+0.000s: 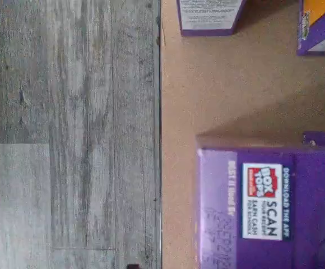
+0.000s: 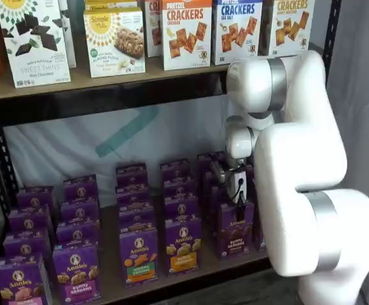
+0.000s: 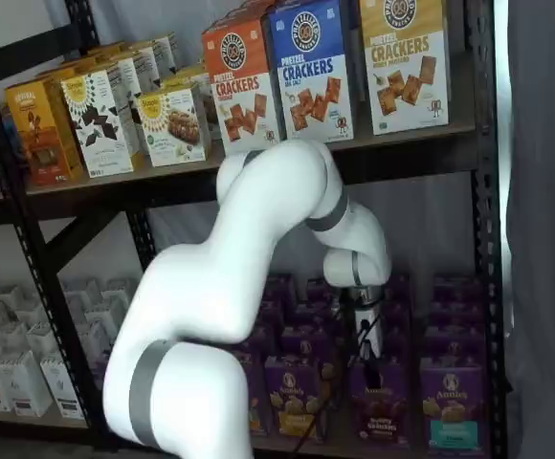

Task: Pick up the purple box with a brown patch in the center, on the bottom shelf, the fifth box from the left

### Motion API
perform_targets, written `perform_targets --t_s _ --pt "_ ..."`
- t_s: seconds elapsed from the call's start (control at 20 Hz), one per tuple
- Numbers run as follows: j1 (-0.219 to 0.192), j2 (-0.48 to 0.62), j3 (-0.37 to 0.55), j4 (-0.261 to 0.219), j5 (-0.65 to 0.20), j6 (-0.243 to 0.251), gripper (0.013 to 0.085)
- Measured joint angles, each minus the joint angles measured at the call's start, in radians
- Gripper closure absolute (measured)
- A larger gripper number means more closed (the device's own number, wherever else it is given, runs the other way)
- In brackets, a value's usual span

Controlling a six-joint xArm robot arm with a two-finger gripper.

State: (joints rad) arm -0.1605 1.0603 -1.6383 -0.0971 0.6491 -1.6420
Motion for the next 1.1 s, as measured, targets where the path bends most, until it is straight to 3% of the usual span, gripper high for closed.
perform_targets --t_s 0.1,0.2,0.25,0.6,1.1 --pt "0.0 0.002 0.0 0.0 0.0 0.0 0.013" --pt "-0.001 0.005 -0.002 0.006 0.004 -0.005 0.021" --pt "-0.001 0.005 0.001 0.009 0.001 -0.009 0.021" --pt "-0.011 -0.005 0.02 0.091 -0.019 -0.087 0.037" --pt "-0.014 -0.008 0.031 0.117 -0.036 -0.112 0.057"
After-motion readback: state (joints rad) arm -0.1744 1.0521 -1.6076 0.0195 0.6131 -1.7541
